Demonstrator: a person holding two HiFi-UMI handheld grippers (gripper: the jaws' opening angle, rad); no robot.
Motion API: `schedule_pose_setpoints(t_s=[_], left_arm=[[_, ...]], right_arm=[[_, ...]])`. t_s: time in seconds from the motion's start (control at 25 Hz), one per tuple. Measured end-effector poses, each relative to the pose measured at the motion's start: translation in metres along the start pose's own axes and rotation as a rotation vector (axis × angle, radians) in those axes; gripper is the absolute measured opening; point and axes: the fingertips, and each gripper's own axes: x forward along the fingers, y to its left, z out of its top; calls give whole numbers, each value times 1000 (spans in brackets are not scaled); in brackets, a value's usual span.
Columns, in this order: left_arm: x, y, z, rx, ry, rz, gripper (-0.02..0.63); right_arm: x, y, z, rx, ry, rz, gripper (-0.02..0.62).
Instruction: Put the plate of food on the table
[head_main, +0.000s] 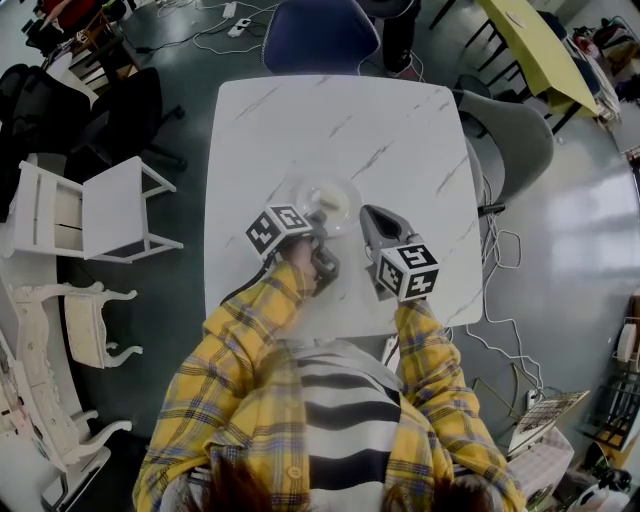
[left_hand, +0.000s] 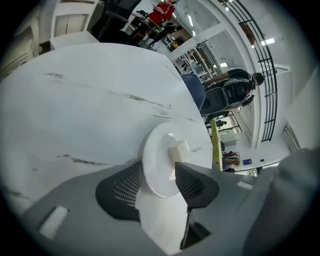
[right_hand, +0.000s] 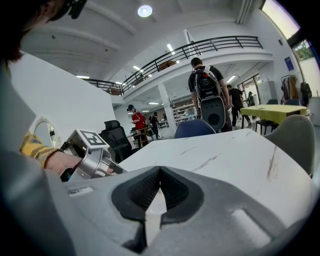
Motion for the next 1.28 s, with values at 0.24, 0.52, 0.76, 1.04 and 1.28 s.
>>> schedule_pose_setpoints(t_s=[0.24,0.52,0.76,1.04,1.28], left_arm=[[-8,10,-6,44,8,22,184],[-25,14,9,199,-87,28,117],[-43,-5,22,382,-227,-75,-5],[-74,-50,10,689,-347,-295,-6],[-99,-71,-22,892,-336,-459,-5]], right_arm=[[4,4,-5,-10,24,10,-2],[6,5,-18,-14,92,-9,-2],[5,7,-27,-15,132,-18,-2],[-2,14,-33,10,142,-23,-2],[-13,24,-40,28,145,-20,-2]])
